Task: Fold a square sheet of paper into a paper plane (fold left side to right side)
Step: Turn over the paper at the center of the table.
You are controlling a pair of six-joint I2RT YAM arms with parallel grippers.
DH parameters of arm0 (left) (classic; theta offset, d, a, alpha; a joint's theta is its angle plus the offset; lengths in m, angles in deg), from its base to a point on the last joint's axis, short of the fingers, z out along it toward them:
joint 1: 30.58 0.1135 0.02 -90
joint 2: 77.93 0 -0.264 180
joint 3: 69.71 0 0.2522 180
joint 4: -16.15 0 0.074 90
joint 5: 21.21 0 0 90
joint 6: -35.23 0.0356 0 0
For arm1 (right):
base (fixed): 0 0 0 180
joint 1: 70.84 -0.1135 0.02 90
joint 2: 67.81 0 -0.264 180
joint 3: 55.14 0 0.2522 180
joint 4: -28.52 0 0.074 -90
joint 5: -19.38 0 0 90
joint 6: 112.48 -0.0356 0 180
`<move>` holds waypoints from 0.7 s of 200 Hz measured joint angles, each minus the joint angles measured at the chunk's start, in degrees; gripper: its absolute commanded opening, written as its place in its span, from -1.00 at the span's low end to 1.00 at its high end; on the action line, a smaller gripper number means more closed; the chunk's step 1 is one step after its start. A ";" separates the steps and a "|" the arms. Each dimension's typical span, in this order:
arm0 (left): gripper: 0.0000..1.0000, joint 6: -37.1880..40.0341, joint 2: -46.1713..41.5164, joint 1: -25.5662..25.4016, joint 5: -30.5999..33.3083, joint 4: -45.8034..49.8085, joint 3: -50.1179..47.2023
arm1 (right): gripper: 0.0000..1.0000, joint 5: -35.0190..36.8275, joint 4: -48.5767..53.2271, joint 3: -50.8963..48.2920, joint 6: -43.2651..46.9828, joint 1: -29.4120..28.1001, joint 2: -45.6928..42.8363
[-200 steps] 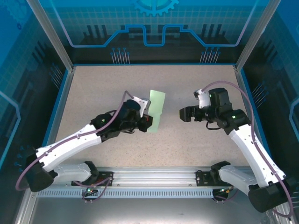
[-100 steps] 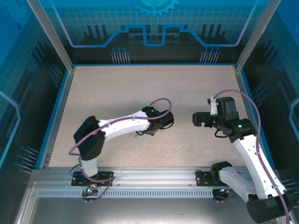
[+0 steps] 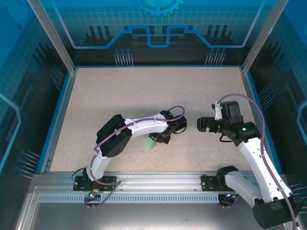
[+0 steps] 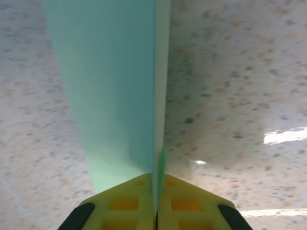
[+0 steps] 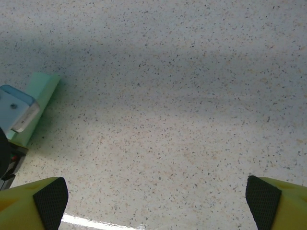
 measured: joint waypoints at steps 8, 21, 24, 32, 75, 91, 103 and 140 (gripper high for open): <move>-0.78 0.37 0.31 0.48 -1.92 -0.87 0.00 | 0.98 -0.24 0.00 -0.13 0.00 0.11 0.11; -0.76 0.85 0.63 1.25 -4.39 -2.16 0.00 | 0.98 -0.63 -0.15 -0.13 0.00 0.20 0.42; -0.75 0.98 0.70 1.46 -5.14 -2.49 0.00 | 0.98 -0.79 -0.17 -0.13 0.00 0.20 0.48; -0.72 1.11 0.72 1.97 -6.64 -3.34 0.00 | 0.98 -1.05 -0.20 -0.13 -0.02 0.20 0.68; -0.40 1.44 0.72 3.89 -13.92 -8.13 -0.02 | 0.98 -2.23 -0.79 -0.85 -0.17 0.20 1.29; -0.22 1.53 0.70 4.55 -16.70 -10.47 -0.44 | 0.98 -2.80 -0.83 -1.81 -0.20 0.20 1.73; -0.05 1.64 0.44 4.98 -18.43 -12.26 -1.31 | 0.98 -3.02 -0.83 -2.19 -0.22 0.20 2.12; 0.29 1.22 -4.26 6.36 -24.17 -18.88 -6.88 | 0.98 -5.29 -1.73 -2.91 -0.24 0.20 3.21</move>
